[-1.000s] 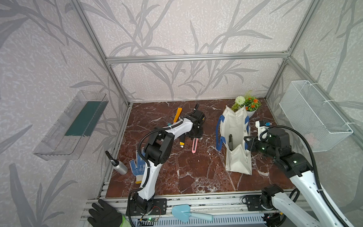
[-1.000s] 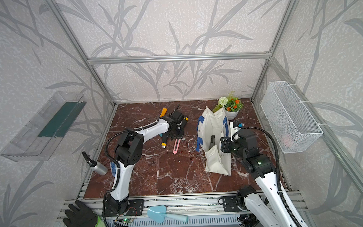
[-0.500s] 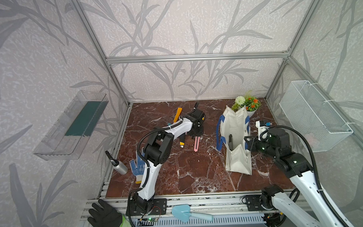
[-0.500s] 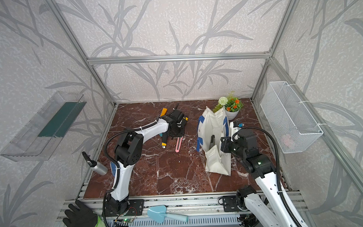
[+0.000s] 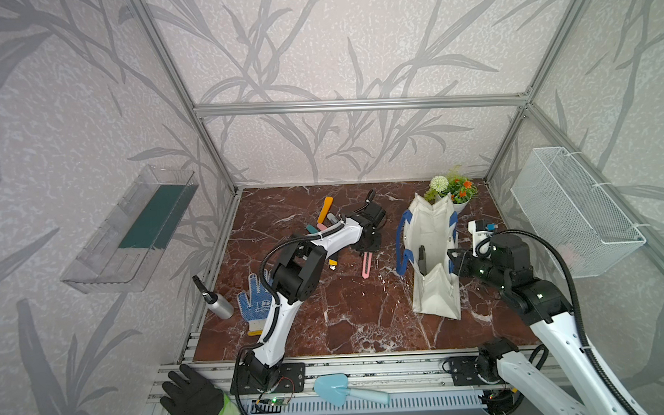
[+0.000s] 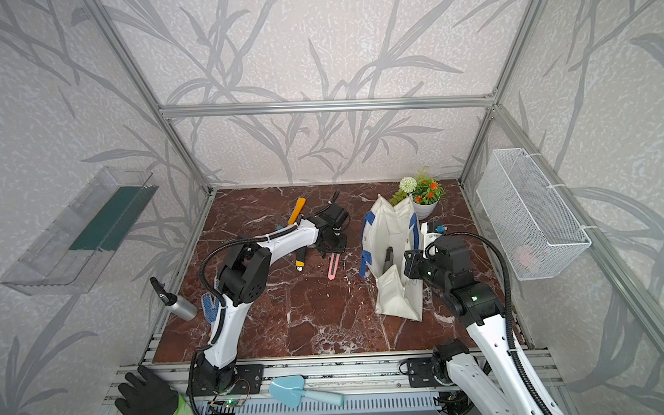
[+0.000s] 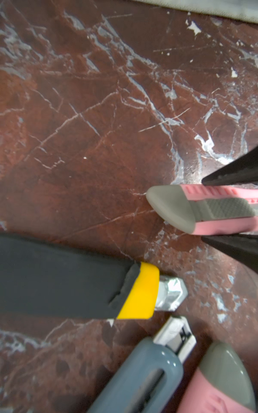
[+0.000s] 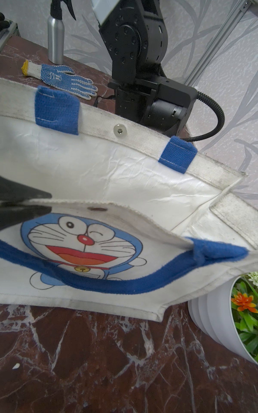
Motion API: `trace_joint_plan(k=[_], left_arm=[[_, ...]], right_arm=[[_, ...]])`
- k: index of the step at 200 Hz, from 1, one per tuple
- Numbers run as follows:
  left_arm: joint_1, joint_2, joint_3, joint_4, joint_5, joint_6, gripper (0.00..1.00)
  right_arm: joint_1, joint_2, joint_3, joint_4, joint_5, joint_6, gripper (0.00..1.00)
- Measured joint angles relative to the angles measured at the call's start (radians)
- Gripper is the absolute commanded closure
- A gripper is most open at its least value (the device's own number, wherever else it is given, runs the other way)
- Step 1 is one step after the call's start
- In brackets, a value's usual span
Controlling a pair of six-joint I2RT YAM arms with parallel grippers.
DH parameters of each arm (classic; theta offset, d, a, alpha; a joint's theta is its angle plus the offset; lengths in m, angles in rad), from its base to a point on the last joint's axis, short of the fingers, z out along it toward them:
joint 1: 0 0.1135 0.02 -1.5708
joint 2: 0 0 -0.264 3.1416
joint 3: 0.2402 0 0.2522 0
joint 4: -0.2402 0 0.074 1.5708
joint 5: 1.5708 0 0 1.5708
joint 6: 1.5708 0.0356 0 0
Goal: Place the art knife into the pouch
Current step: Pick up the utility knife at the center of the board.
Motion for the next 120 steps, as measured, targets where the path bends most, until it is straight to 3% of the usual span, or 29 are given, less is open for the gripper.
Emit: trace_joint_plan(k=[120], left_arm=[[-0.050,0.050,0.089,-0.035,-0.062,-0.024,0.74]], right_arm=[[0.000,-0.005,-0.003,0.000,0.005,-0.013,1.00]])
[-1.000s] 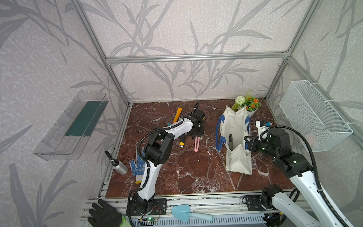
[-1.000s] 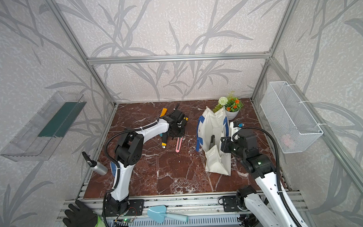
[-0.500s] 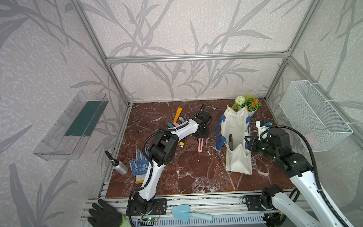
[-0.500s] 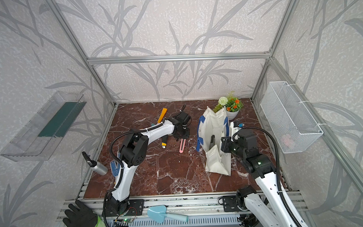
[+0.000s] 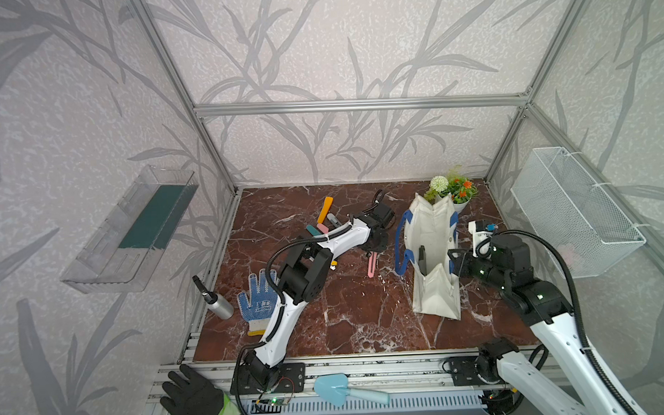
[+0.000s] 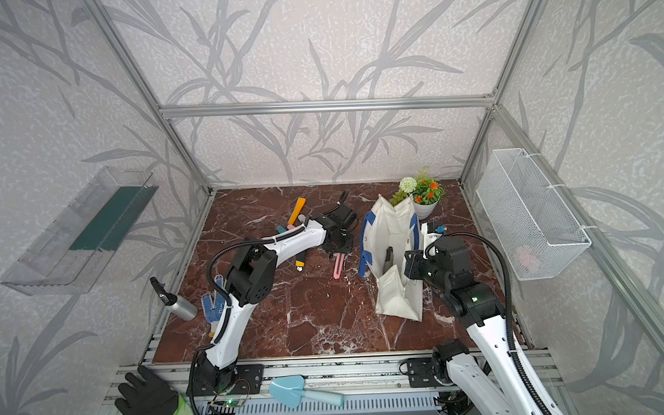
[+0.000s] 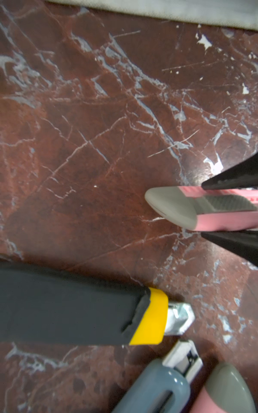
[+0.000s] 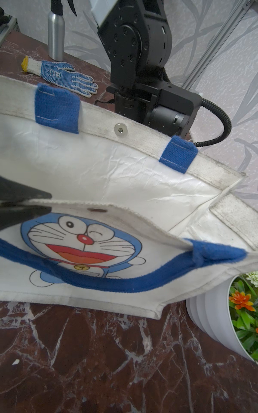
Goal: Place the art knife into the pouch
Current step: Pick up the utility knife at the center of the board.
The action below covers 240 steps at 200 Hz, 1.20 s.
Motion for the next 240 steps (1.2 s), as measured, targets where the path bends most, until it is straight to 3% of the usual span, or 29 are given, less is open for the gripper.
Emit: trace_joint_plan(k=[51,90,123,173,240], left_arm=[[-0.013,0.014,0.003,-0.010,-0.033,-0.004,0.77],[-0.014,0.014,0.003,-0.010,-0.035,-0.009,0.89],[-0.013,-0.007,-0.032,0.009,-0.045,-0.008,0.94],[0.000,-0.095,-0.151,-0.003,-0.047,-0.008,0.97],[-0.010,-0.322,-0.156,-0.051,-0.035,0.000,1.00]], right_arm=[[0.000,-0.009,0.000,-0.005,0.004,-0.001,1.00],[-0.002,-0.025,0.000,-0.019,0.005,-0.001,1.00],[-0.002,-0.025,0.000,-0.024,0.006,-0.003,1.00],[-0.003,-0.025,0.000,-0.025,0.002,-0.026,1.00],[-0.004,-0.015,-0.010,0.020,-0.072,-0.052,1.00]])
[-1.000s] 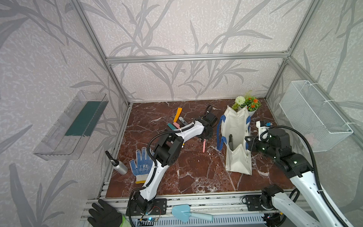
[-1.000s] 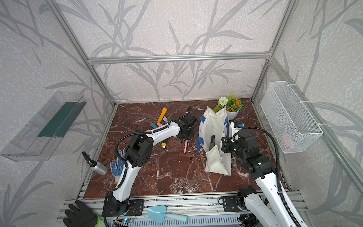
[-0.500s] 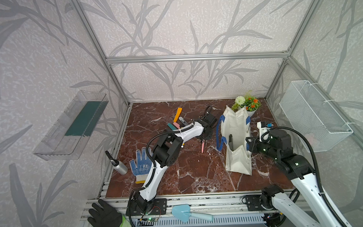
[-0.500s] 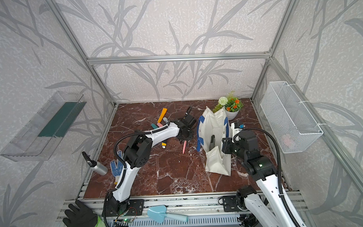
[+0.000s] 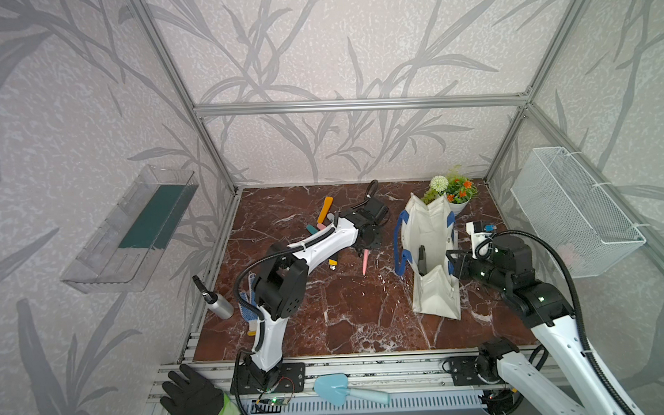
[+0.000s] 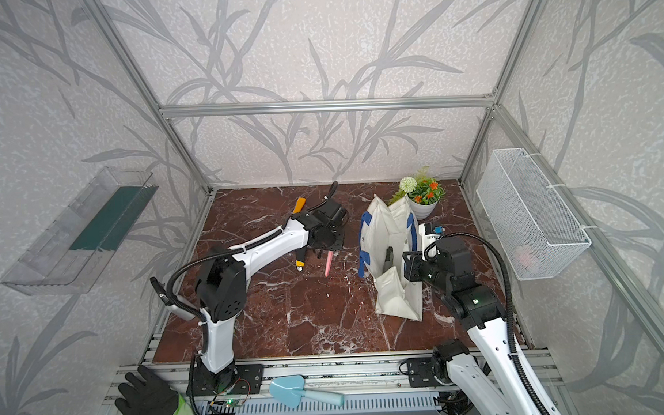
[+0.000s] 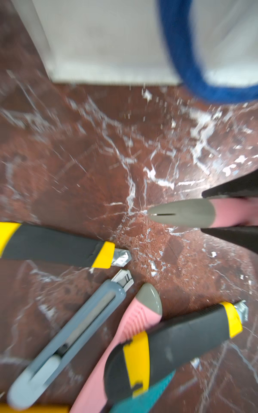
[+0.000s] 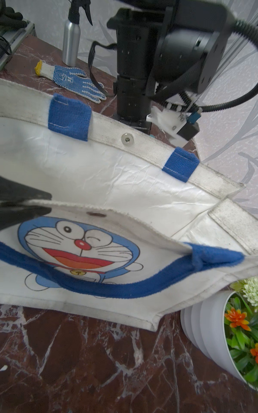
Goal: Place the art knife into the pouch
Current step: Pick up the utility knife at the center of the board, then place the utility knife in the pouch.
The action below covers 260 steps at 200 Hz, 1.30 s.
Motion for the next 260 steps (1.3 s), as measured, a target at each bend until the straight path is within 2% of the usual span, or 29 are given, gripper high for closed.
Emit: trace_joint_plan(k=[40,117,174,218,230,238,247,260], left_arm=[[-0.037,-0.075,0.091,-0.040,0.004,0.005,1.00],[-0.134,-0.056,0.462,-0.122,0.037,0.053,1.00],[-0.165,0.172,0.772,-0.185,0.098,0.057,1.00],[-0.172,0.305,0.834,-0.226,0.138,0.053,1.00],[-0.172,0.325,0.834,-0.237,0.148,0.050,0.96],[-0.173,0.335,0.834,-0.243,0.156,0.049,0.90],[-0.173,0.341,0.834,-0.249,0.163,0.047,0.80],[-0.175,0.343,0.834,-0.254,0.167,0.045,0.59]], right_arm=[[0.000,0.023,0.000,0.011,-0.044,-0.022,1.00],[0.000,0.023,0.000,0.013,-0.057,-0.027,1.00],[0.000,0.006,0.000,0.013,-0.057,-0.019,1.00],[0.000,-0.013,0.000,-0.008,-0.036,-0.003,1.00],[0.000,-0.019,0.000,-0.012,-0.028,0.002,1.00],[0.000,-0.024,0.000,-0.014,-0.025,0.005,1.00],[0.000,-0.029,0.000,-0.018,-0.020,0.007,1.00],[0.000,-0.033,0.000,-0.022,-0.013,0.008,1.00]])
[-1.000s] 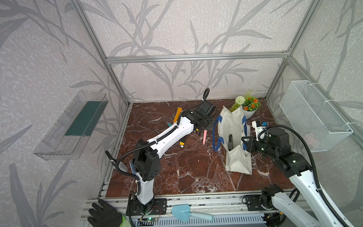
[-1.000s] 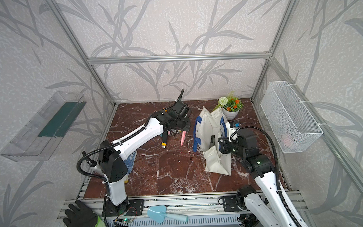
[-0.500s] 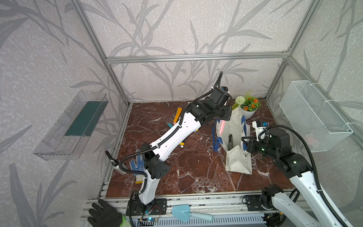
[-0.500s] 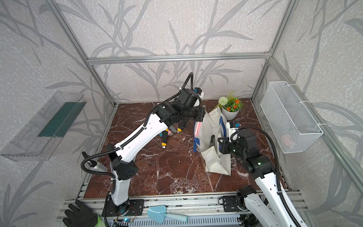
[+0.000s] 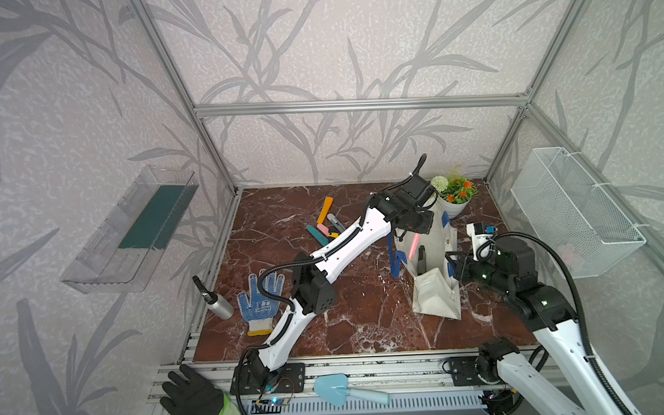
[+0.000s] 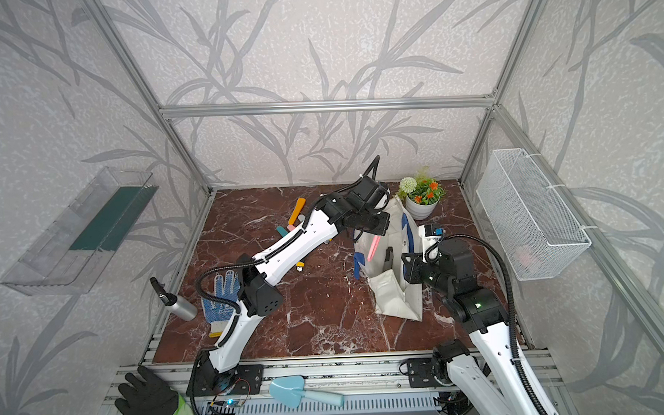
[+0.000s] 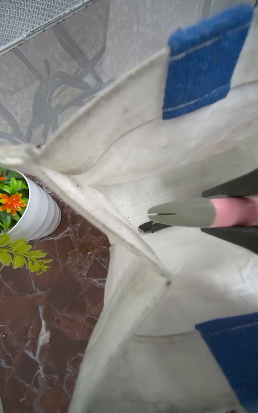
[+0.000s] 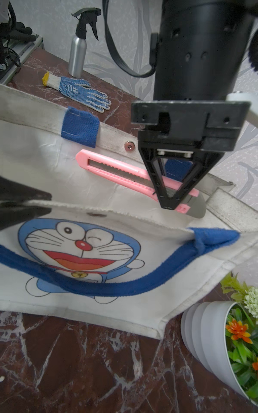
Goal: Place the art knife into the pouch
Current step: Place the utility knife in the pouch.
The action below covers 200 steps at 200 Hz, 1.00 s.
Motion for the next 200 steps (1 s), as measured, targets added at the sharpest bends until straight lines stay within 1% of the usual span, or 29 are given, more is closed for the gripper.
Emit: trace_joint_plan(k=[7,14,19,28,41,77,99,122,128,174,200], left_arm=[[-0.001,0.000,0.000,0.000,0.003,0.002,0.52],[-0.001,0.000,0.001,0.002,0.003,0.002,0.40],[-0.002,0.000,0.001,0.002,0.003,0.001,0.34],[-0.003,0.000,0.001,0.000,0.000,0.006,0.29],[-0.004,0.000,0.001,-0.004,-0.011,0.011,0.23],[-0.004,-0.012,0.001,-0.025,-0.056,0.043,0.17],[-0.004,-0.051,-0.024,-0.033,-0.082,0.060,0.12],[-0.003,-0.144,-0.118,-0.031,-0.121,0.077,0.08],[-0.001,-0.167,-0.141,-0.029,-0.131,0.078,0.06],[0.022,-0.322,-0.301,0.000,-0.221,0.087,0.04],[0.043,-0.407,-0.420,0.030,-0.254,0.088,0.02]], right_arm=[[0.000,-0.002,0.000,-0.003,0.004,0.000,1.00],[0.000,-0.004,0.000,-0.006,0.008,0.000,1.00],[0.000,-0.006,0.000,-0.008,0.010,0.001,1.00],[0.000,-0.009,0.000,-0.012,0.014,0.001,1.00],[0.000,-0.015,0.000,-0.020,0.022,0.000,1.00],[0.000,-0.028,0.000,-0.039,0.046,0.000,1.00],[0.000,-0.029,0.000,-0.040,0.055,0.000,1.00],[0.000,-0.028,0.000,-0.040,0.058,0.000,1.00],[0.000,-0.029,0.000,-0.041,0.061,0.000,1.00],[0.000,-0.032,0.000,-0.045,0.080,-0.001,1.00],[0.000,-0.032,0.000,-0.047,0.082,-0.002,1.00]])
